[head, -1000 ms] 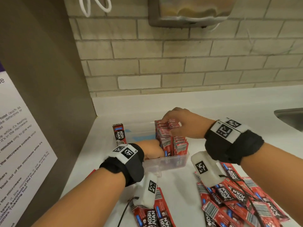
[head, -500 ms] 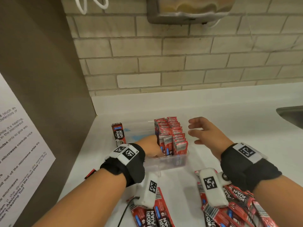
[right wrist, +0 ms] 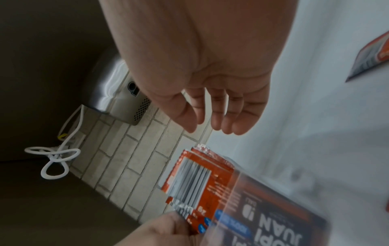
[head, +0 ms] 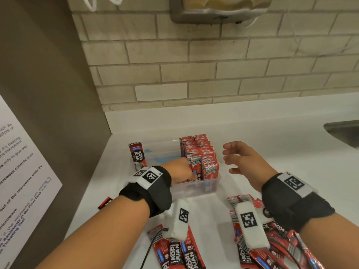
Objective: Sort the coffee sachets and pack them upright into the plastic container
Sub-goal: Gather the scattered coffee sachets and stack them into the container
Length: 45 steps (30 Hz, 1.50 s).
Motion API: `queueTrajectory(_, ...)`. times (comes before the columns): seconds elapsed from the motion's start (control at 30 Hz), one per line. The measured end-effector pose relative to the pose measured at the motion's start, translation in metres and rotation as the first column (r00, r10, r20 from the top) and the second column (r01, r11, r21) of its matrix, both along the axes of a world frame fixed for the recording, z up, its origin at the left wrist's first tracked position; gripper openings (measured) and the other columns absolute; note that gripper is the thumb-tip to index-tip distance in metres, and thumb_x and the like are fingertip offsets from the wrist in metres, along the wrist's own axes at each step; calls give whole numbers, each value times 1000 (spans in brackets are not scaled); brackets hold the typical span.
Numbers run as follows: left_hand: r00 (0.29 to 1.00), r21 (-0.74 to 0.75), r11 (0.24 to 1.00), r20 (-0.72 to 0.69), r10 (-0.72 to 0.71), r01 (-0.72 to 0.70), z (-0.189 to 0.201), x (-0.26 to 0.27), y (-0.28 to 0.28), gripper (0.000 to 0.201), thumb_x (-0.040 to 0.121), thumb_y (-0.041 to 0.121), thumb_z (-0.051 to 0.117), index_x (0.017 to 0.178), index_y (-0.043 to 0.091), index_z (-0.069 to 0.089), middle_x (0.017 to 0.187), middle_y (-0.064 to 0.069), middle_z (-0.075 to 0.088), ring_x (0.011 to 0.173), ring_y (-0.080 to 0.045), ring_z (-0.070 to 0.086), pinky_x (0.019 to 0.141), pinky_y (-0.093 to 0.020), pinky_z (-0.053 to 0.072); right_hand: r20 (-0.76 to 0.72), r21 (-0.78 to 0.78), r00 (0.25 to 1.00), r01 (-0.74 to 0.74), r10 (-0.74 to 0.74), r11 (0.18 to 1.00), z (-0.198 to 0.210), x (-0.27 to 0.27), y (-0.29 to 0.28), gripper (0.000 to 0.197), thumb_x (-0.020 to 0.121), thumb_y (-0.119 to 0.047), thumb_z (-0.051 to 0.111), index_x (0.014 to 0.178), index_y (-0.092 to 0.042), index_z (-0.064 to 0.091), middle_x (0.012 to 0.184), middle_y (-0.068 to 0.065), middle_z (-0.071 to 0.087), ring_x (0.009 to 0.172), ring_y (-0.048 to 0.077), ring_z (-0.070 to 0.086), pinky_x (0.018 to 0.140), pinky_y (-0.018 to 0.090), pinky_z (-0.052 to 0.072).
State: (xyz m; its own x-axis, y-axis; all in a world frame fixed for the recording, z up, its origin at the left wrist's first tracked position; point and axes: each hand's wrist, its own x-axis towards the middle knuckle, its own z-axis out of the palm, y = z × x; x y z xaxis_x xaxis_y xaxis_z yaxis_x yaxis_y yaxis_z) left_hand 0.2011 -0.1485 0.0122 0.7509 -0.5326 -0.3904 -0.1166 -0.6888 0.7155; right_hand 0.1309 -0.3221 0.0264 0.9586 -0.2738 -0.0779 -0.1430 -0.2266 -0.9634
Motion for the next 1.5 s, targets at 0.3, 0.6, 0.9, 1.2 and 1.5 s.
queueTrajectory(0.3,998,-13,1000,-68,3,-4,12,-6,9,33,91,22,63,123,19,58,130,-4,60,113,-19,56,104,-34,41,42,1,999,2,-2,1000,3,-7,14,27,90,-3,53,113,-16,53,115,4,55,89,13,55,73,28,47)
queueTrajectory(0.6,930,-189,944,200,308,-272,44,-52,78,66,89,40,60,146,24,32,138,9,48,118,-13,50,99,-31,44,292,-279,954,19,66,960,45,-32,29,18,89,-7,55,99,-22,55,106,-6,56,83,10,55,67,17,43)
queueTrajectory(0.9,779,-171,827,279,562,-535,13,-104,175,21,92,24,59,107,38,54,113,9,59,101,-10,57,77,-21,40,-474,-524,525,-813,707,254,20,-82,88,42,88,-36,59,128,-38,45,127,-7,42,111,8,45,91,15,37)
queueTrajectory(1.2,946,294,920,267,182,-260,-16,-102,171,59,94,17,49,145,39,28,157,7,14,144,-20,10,118,-38,13,-529,-626,521,-772,670,107,-26,-96,129,51,82,-42,63,126,-42,39,131,-2,24,122,22,27,105,42,35)
queueTrajectory(1.5,965,314,948,259,-38,-47,-18,-113,163,37,90,14,54,120,36,55,117,9,49,109,-6,48,99,-21,38,-438,-544,470,-817,767,190,-4,-88,107,60,81,-31,68,128,-48,36,130,-11,22,119,13,26,102,32,34)
